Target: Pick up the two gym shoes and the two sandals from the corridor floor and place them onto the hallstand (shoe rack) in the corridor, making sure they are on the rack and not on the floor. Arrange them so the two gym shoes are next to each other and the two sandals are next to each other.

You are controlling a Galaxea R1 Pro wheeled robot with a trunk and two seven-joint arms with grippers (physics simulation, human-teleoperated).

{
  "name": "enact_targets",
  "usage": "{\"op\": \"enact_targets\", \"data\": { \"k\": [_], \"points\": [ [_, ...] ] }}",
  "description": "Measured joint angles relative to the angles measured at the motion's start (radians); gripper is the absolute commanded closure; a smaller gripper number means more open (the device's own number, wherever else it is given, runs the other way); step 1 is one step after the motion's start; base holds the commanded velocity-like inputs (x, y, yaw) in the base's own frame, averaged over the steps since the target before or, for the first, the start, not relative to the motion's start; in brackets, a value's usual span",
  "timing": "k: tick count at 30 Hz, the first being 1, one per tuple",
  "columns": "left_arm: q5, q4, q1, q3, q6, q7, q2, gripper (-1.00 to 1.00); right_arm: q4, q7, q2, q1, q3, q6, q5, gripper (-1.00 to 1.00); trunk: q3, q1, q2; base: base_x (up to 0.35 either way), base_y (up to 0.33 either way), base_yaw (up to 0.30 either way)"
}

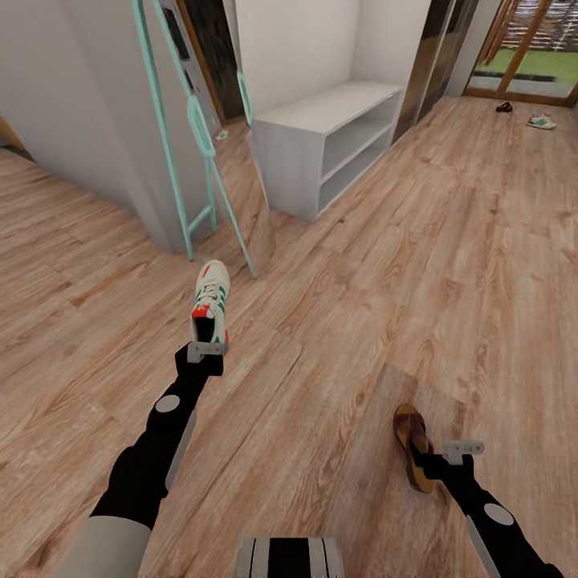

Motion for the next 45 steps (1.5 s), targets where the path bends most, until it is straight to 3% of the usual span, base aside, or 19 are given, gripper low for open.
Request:
{"op": "enact_targets", "data": {
  "k": [6, 34, 41, 45],
  "points": [
    [0.001, -0.078, -0.005, -0.001, 0.007, -0.001, 0.0, 1.0, 0.001, 0.0, 0.0, 0.0, 0.0, -0.001, 0.0, -1.0, -0.033, 0.003, -0.001, 0.0, 0.0, 0.0],
    [-0.001, -0.081, 0.0, -0.002, 0.008, 0.0, 0.003, 1.0, 0.002, 0.0, 0.0, 0.0, 0.0, 0.0, 0.0, -1.0, -0.186, 0.015, -0.008, 0.0, 0.0, -0.096],
    [-0.001, -0.082, 0.001, -0.003, 0.008, 0.0, 0.003, 1.0, 0.001, 0.0, 0.0, 0.0, 0.0, -0.001, 0.0, -1.0, -0.193, 0.015, -0.008, 0.0, 0.0, -0.027],
    [-0.001, -0.082, 0.001, -0.002, 0.008, 0.0, 0.003, 1.0, 0.002, 0.0, 0.0, 0.0, 0.0, -0.001, 0.0, -1.0, -0.209, 0.017, -0.009, 0.0, 0.0, -0.002]
  ]
}}
